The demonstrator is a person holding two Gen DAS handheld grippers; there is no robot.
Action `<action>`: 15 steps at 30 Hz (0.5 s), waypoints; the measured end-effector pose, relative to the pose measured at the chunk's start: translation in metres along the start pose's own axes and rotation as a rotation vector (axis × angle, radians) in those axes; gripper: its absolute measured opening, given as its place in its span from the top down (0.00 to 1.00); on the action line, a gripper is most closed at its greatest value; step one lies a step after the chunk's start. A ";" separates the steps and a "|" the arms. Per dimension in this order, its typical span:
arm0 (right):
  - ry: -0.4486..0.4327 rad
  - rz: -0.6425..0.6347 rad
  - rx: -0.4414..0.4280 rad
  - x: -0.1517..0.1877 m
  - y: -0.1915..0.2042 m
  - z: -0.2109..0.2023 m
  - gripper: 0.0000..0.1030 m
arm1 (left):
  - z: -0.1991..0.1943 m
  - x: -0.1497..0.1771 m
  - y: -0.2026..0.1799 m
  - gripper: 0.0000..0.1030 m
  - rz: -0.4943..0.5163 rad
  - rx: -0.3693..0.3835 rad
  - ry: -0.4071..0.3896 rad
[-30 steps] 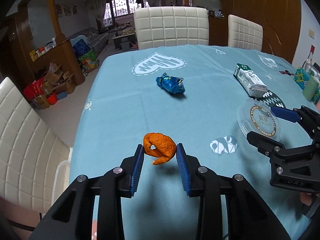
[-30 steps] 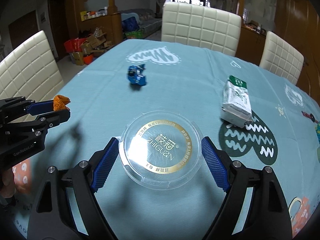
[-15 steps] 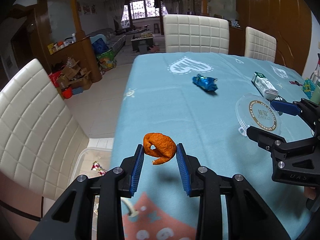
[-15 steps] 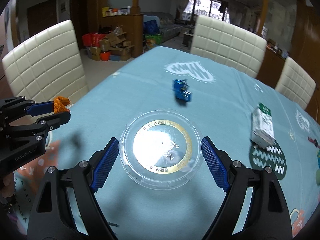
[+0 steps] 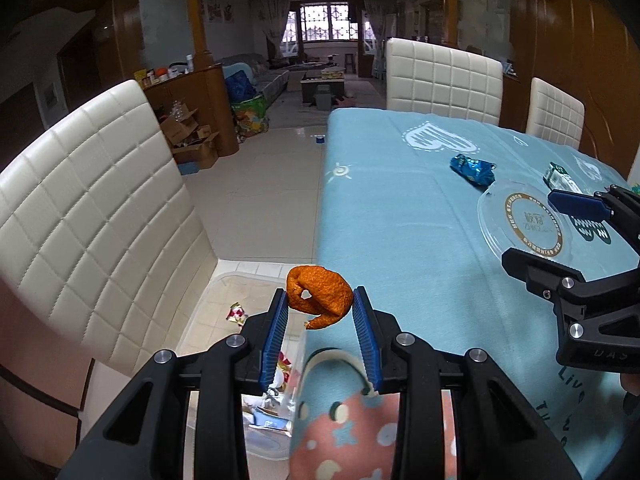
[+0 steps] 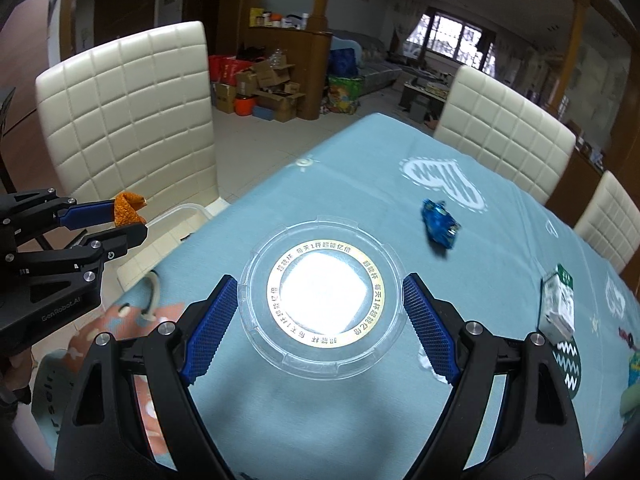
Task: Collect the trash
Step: 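Lift the orange piece and clear lid and carry them over the bin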
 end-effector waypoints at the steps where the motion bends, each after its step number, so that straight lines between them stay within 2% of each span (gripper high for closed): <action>1: -0.002 -0.009 -0.002 -0.002 0.005 0.000 0.19 | -0.001 0.001 0.002 0.68 -0.003 -0.002 -0.003; 15: -0.017 -0.097 -0.029 -0.016 0.056 0.002 0.19 | -0.018 0.021 0.051 0.68 -0.072 -0.079 -0.027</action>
Point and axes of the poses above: each gripper's, at about its wrist camera, not at the fingertips, and z roughly the way its jaws point, y to its left, x to its underside, the point moved 6 cm from there along z, roughly the way its jaws point, and after that the axes turned 6 degrees about x, right-handed, at the moved point
